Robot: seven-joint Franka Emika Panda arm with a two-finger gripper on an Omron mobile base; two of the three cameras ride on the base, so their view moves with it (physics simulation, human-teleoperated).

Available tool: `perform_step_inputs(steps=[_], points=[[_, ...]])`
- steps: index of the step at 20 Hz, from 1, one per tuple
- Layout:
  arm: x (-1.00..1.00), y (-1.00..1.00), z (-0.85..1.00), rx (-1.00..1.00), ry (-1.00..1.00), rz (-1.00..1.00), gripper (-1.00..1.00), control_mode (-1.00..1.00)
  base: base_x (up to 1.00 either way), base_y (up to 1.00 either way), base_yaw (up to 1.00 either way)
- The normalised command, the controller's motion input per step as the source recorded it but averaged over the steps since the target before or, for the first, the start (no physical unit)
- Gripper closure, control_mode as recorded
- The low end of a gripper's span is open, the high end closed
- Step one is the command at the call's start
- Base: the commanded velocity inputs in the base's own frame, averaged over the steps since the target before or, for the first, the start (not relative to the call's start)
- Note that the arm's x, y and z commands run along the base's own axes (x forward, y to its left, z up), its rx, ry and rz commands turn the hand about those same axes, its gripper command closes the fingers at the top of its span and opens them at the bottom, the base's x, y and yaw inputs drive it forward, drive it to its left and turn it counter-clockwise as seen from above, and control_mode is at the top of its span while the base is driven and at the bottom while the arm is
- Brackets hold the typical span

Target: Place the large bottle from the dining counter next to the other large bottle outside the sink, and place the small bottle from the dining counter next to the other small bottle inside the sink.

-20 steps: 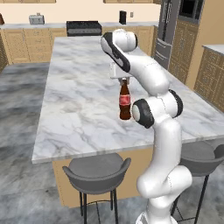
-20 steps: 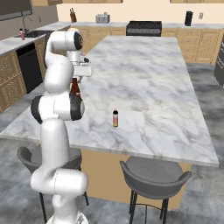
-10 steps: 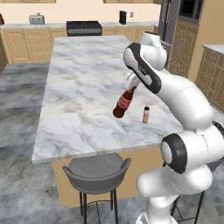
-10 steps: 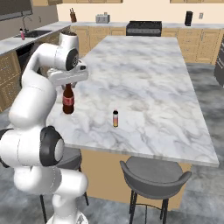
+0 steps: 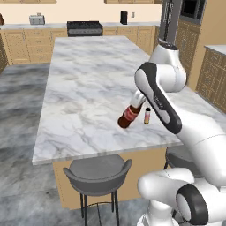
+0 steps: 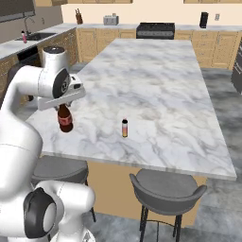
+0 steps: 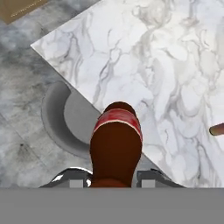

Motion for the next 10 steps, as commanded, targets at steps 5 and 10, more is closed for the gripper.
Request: perform_step_inputs(steps=[5, 10], points=[[-0.41, 0.02, 0.3, -0.09, 0.18, 0.0, 1.0, -1.0, 0.0, 0.0, 0.0], [-0.48, 0.0, 0.09, -0.03, 0.08, 0.0, 1.0, -1.0, 0.0, 0.0, 0.0]])
